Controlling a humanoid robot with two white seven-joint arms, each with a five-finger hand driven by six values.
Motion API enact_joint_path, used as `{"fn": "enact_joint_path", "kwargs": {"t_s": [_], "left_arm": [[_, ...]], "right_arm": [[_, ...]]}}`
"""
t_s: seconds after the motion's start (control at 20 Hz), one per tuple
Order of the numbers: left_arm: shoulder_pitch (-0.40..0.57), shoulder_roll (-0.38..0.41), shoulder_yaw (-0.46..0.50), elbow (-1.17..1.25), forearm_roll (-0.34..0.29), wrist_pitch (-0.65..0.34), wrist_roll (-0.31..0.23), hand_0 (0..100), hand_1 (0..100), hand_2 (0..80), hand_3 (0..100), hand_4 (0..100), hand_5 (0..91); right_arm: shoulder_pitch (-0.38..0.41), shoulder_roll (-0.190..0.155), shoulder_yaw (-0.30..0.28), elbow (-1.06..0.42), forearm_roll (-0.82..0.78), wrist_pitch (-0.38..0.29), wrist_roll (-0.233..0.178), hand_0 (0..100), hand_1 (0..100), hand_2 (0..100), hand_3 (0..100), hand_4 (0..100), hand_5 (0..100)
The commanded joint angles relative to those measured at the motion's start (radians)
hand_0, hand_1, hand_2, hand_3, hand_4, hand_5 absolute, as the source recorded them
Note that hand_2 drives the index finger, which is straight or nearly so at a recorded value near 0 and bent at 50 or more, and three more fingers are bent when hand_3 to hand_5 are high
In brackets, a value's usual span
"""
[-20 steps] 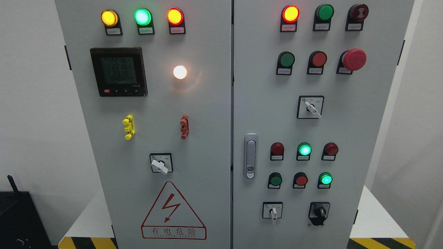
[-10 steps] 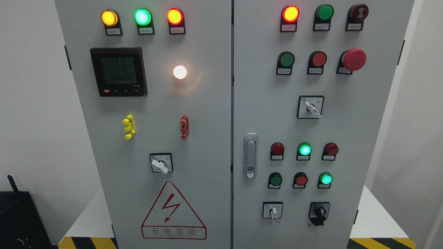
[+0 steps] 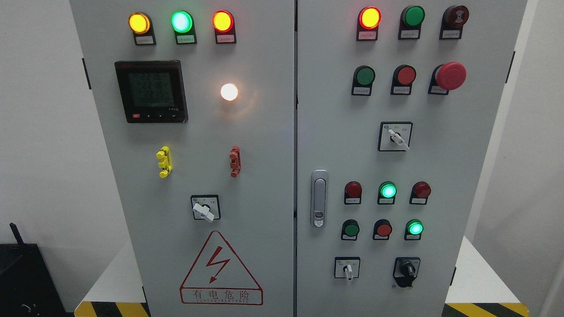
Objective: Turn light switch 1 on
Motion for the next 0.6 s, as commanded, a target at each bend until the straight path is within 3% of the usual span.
{"fn": "enact_joint_path", "kwargs": {"t_s": [0.0,0.55], "left_arm": [[-0.036,-0.004,-0.054,0.153,-0.02,0.002,0.003,22,0,0.0,0,0,0.0],[-0.036,-0.016,-0.06,0.159,-0.024,0.003,0.005,23,0,0.0,0,0,0.0]], "right_arm": [[0.0,0.0,0.0,0.0,-0.025,0.001,0.001,0,0,0,0,0,0],[0.0,0.0,0.0,0.0,-0.025,0.001,0.001,0,0,0,0,0,0]]}}
